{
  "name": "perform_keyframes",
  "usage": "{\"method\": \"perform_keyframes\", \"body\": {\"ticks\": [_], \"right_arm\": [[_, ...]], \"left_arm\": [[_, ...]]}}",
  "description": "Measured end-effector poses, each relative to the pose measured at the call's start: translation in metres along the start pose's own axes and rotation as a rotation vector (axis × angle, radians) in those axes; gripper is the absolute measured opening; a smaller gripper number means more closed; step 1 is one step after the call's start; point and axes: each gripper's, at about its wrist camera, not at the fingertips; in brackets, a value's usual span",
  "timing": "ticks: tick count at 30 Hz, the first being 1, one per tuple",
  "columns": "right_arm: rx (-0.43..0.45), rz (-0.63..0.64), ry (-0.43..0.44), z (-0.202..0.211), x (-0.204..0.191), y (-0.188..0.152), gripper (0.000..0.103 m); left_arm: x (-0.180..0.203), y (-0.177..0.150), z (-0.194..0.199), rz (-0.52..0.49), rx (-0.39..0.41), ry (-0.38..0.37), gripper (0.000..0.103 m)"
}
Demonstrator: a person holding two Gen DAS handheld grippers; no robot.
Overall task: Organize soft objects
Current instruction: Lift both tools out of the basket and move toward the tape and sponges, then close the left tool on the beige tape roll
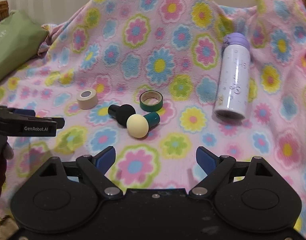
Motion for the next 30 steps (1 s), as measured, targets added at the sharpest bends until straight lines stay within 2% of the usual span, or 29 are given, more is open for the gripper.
{"method": "perform_keyframes", "body": {"ticks": [5, 7, 8, 9, 14, 24, 28, 30], "right_arm": [[0.021, 0.032, 0.007, -0.026, 0.002, 0.001, 0.088], [0.02, 0.023, 0.019, -0.037, 0.005, 0.001, 0.088], [0.019, 0.016, 0.025, -0.041, 0.006, 0.001, 0.088], [0.02, 0.008, 0.031, -0.045, 0.007, 0.0, 0.088], [0.015, 0.003, 0.042, -0.059, 0.007, -0.004, 0.088], [0.004, -0.014, 0.061, -0.067, 0.008, -0.006, 0.088], [0.007, -0.02, 0.061, -0.067, 0.008, -0.007, 0.089], [0.008, -0.021, 0.062, -0.066, 0.008, -0.007, 0.089]], "left_arm": [[0.007, 0.004, -0.021, -0.044, 0.014, -0.001, 0.077], [0.009, 0.006, -0.028, -0.042, 0.008, -0.017, 0.083], [0.009, 0.008, -0.03, -0.034, 0.008, -0.023, 0.091], [0.008, 0.009, -0.032, -0.022, 0.015, -0.032, 0.093], [0.011, 0.016, -0.042, 0.005, 0.023, -0.052, 0.093], [0.027, 0.024, -0.064, -0.046, 0.048, -0.07, 0.096], [0.027, 0.028, -0.073, -0.029, 0.049, -0.076, 0.095], [0.024, 0.029, -0.077, -0.012, 0.044, -0.091, 0.088]]}}
Point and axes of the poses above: each gripper's, at about its wrist camera, not at the fingertips, and z roughly against the way its jaws point, x to its right, y to its top, and after that the axes turned 13 degrees about z, right-handed
